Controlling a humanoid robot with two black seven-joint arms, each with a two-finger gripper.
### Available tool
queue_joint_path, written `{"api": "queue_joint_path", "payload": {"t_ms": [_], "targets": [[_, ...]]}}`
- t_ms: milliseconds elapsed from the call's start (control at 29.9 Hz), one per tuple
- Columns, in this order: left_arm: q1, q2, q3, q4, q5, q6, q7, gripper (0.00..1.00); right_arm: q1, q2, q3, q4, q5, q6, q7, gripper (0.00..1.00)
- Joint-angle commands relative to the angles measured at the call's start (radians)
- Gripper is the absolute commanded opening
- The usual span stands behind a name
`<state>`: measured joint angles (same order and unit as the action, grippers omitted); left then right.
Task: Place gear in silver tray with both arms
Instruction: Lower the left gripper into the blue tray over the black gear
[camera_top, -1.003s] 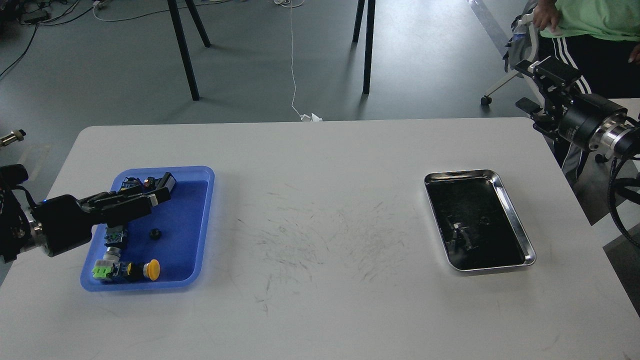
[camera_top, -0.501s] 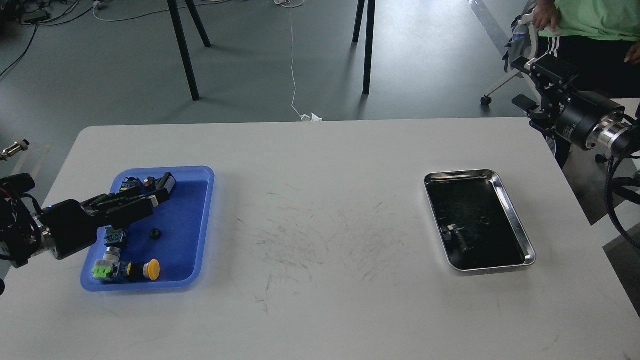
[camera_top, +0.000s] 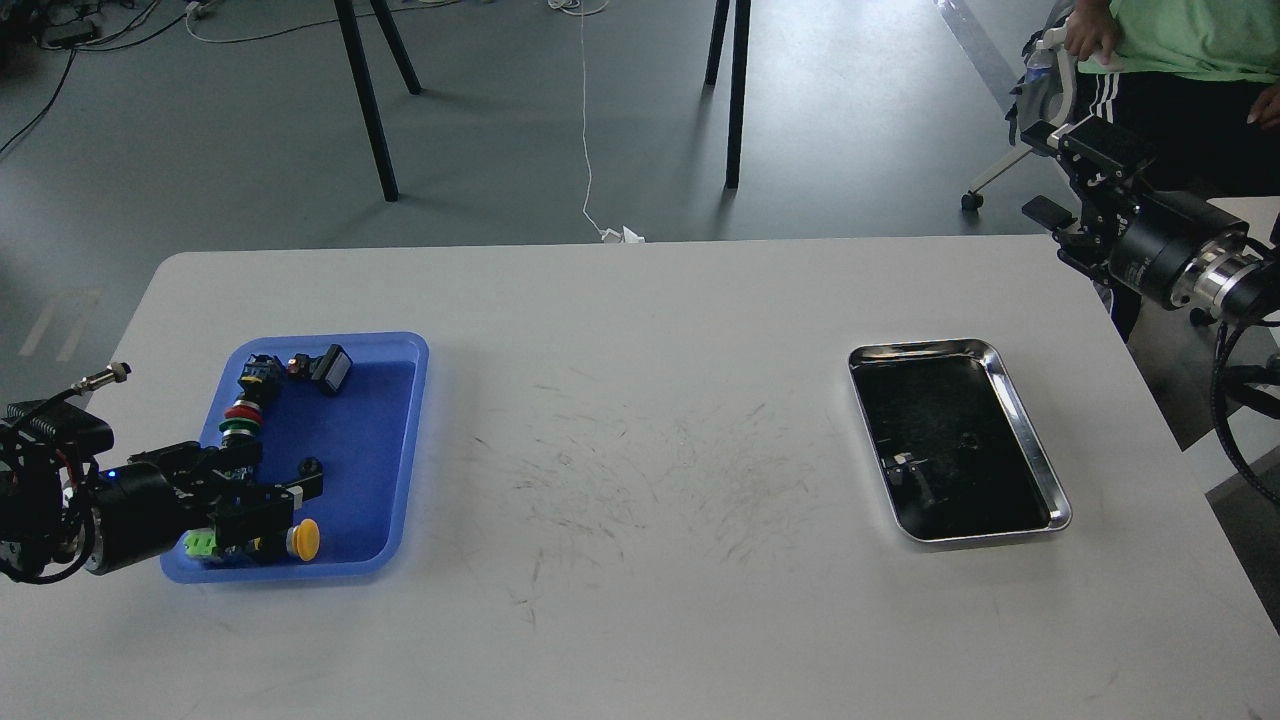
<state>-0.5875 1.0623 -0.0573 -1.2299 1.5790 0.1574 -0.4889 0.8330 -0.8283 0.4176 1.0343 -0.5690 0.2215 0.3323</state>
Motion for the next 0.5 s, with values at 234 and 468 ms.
{"api": "queue_joint_path", "payload": {"t_ms": [234,468], "targets": [[-0.018,-0.071,0.004,0.082,0.016,0.025,0.000,0.85,-0.014,0.000,-0.002,0.023,0.000,-0.016,-0.002,0.92],[-0.020,-0.116,0.005,0.107,0.019,0.036,0.000,0.81,-0.014,0.000,-0.002,0.020,-0.002,-0.024,-0.004,0.92]]}}
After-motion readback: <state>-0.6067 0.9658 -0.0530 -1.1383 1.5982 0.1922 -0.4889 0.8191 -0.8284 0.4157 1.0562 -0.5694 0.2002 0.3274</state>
